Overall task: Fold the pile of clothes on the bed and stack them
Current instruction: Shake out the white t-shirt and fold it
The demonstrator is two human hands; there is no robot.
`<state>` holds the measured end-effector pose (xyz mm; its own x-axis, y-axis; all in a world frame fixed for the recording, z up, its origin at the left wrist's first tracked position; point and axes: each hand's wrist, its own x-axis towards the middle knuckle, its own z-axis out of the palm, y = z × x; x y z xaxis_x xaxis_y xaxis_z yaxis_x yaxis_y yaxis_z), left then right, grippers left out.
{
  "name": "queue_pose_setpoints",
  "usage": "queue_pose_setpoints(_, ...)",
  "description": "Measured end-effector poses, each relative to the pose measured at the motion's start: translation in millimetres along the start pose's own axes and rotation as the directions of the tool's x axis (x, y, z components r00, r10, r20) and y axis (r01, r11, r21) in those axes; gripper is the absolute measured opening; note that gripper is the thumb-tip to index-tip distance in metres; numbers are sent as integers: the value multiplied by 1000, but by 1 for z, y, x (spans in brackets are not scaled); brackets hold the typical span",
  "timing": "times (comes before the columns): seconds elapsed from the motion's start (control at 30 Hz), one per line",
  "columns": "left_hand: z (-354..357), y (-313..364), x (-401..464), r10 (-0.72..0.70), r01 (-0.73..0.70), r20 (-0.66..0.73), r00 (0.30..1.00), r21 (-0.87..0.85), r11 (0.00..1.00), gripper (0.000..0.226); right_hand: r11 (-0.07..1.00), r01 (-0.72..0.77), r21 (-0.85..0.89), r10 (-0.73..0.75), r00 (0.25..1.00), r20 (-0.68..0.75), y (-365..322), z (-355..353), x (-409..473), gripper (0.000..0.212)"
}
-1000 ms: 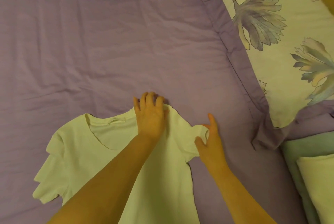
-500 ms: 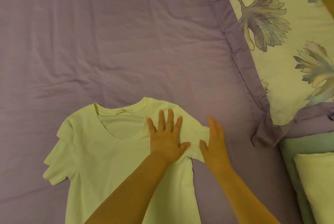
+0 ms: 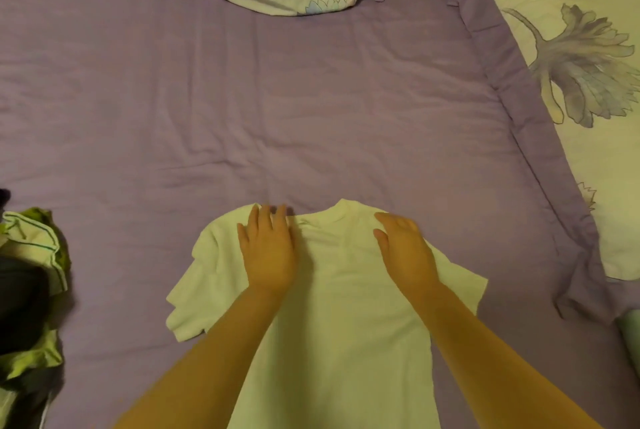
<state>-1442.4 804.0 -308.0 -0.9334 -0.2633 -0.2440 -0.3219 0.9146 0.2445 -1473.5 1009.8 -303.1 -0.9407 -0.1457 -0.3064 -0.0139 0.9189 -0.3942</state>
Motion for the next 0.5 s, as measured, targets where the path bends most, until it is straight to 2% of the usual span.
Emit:
queue_pose_setpoints(0.13, -15, -36, 30, -155, 155, -12, 988, 43, 987, 40, 996, -31, -83, 34, 999, 36, -21, 10, 34, 42)
queue_pose_setpoints(0.2, -19, -47, 37, -207, 207, 10, 978, 28, 978, 32, 995, -63, -77, 68, 995, 66, -26, 11, 43, 35)
queue_pose_setpoints(0.3, -21, -54, 43, -206, 191, -66, 976, -184, 964, 18, 958, -214, 192, 227, 973, -47, -28, 6, 50, 25)
queue_pose_setpoints(0.37, -24, -53, 45, -200, 147, -129, 971, -333, 931, 11, 921, -254, 294, 301, 945, -125, -29, 3, 48, 24)
queue_pose_setpoints(0.43, -24, -54, 43, -188, 142, -87, 978, -382, 913, 19, 935, -200, 294, 252, 956, -150, -35, 6, 40, 25)
queue_pose_setpoints(0.5, -22, -67, 37, -194, 167, -40, 980, -361, 918, 37, 972, -77, 222, 111, 983, -144, -51, 14, 28, 34)
